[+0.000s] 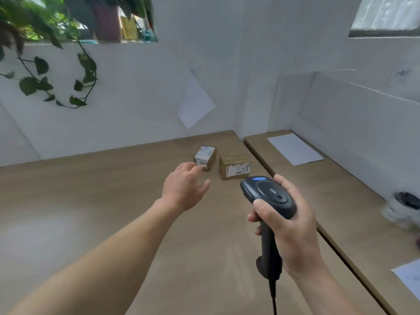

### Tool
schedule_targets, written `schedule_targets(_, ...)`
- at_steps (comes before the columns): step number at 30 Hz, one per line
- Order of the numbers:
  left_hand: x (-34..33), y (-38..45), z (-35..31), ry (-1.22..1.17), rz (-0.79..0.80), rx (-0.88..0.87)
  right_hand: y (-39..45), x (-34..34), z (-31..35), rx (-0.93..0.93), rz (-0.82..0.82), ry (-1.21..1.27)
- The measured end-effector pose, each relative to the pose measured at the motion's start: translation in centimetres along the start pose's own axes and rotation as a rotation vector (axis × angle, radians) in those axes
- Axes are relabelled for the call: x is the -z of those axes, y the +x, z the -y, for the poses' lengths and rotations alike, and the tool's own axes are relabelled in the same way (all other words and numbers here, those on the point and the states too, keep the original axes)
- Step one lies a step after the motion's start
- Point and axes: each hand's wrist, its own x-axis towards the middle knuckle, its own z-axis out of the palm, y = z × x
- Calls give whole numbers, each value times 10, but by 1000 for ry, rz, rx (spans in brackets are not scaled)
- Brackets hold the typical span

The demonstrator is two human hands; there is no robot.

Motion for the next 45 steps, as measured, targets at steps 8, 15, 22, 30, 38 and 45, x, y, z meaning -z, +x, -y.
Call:
schedule_targets(8, -91, 136, -15, 59, 175, 71, 157, 28, -59, -110, 52, 59)
schedule_targets(15, -198, 244, -24, 123, 436, 113, 249, 61, -118, -233, 33, 46)
schedule_targets(22, -258, 326, -31, 337, 628, 104, 288, 81, -166, -359, 65, -7)
schedule_targets(30, -274, 326, -26, 344, 629, 24, 289, 99, -199, -418, 55, 1)
schedule_targets(38, -240, 221, -19, 300, 685, 124, 255, 72, -180, -432, 98, 34)
schedule_targets(45, -165, 47, 30, -355, 500, 729, 179, 40, -139, -357, 260, 11)
